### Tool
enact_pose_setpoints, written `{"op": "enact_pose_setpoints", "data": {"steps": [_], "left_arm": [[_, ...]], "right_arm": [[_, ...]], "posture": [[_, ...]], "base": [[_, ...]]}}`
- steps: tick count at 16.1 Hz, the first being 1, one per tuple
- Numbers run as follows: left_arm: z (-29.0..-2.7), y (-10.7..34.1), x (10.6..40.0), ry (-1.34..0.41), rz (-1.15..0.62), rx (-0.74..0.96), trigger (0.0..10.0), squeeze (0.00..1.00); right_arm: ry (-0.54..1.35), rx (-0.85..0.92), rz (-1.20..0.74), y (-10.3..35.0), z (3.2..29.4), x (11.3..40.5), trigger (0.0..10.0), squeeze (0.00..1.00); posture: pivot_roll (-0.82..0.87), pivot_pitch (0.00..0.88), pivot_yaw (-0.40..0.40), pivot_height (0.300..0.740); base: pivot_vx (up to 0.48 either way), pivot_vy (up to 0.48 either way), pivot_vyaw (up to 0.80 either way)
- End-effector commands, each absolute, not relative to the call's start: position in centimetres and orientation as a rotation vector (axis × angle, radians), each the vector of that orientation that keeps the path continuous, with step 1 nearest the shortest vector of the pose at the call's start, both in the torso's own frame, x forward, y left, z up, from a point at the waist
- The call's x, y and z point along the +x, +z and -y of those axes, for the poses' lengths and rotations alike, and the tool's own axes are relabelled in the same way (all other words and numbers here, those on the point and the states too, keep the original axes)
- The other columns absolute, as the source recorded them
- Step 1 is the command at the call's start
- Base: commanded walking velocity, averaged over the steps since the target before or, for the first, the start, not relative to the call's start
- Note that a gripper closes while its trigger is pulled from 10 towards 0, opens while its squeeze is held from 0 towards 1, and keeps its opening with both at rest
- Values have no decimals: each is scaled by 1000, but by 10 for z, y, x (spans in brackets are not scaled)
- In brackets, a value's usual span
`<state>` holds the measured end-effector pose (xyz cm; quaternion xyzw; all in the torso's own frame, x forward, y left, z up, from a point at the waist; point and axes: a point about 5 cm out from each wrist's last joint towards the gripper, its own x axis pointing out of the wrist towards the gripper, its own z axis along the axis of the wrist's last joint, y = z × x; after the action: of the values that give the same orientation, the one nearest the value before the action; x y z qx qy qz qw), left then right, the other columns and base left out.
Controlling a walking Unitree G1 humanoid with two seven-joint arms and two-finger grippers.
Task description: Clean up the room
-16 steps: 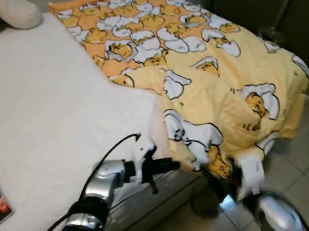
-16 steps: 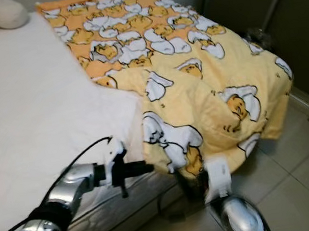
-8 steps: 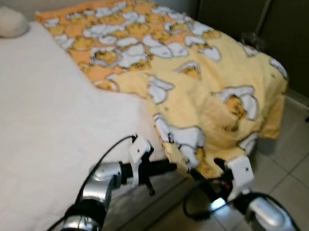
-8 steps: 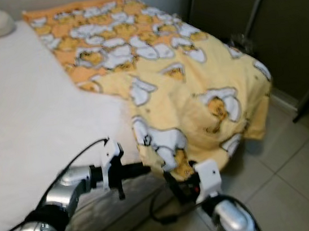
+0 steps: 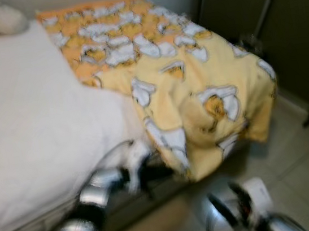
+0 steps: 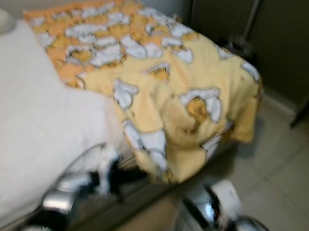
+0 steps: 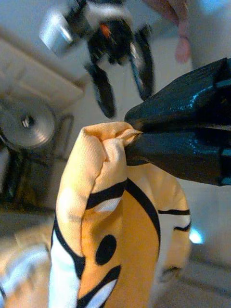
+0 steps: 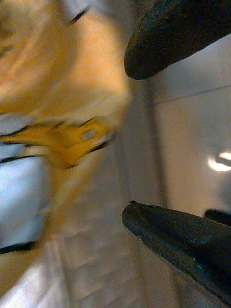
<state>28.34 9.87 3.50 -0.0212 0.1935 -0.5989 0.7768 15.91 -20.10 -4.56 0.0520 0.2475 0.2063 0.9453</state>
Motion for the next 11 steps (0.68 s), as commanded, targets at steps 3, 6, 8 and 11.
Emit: {"op": "enact_pose_setpoints", "data": {"steps": [3,6,8,11], "left_arm": [[-113,31,279,-1301,-460,-7,0,0],[-118,30,279,-1295,-472,11,0,0],[-127,29,279,-1282,-488,14,0,0],[-141,23,270,-1290,-532,33,0,0]], "right_arm": [[451,96,-423,-39,198,167,10000,0],[464,100,-369,-35,197,168,10000,0],[466,95,-366,-35,197,166,10000,0],[472,96,-352,-31,195,167,10000,0]], "posture": [[-55,0,-47,736],[-54,0,-47,736],[-54,0,-45,736],[-56,0,-46,736]], "base": [[0,0,0],[0,0,0],[0,0,0],[0,0,0]]}}
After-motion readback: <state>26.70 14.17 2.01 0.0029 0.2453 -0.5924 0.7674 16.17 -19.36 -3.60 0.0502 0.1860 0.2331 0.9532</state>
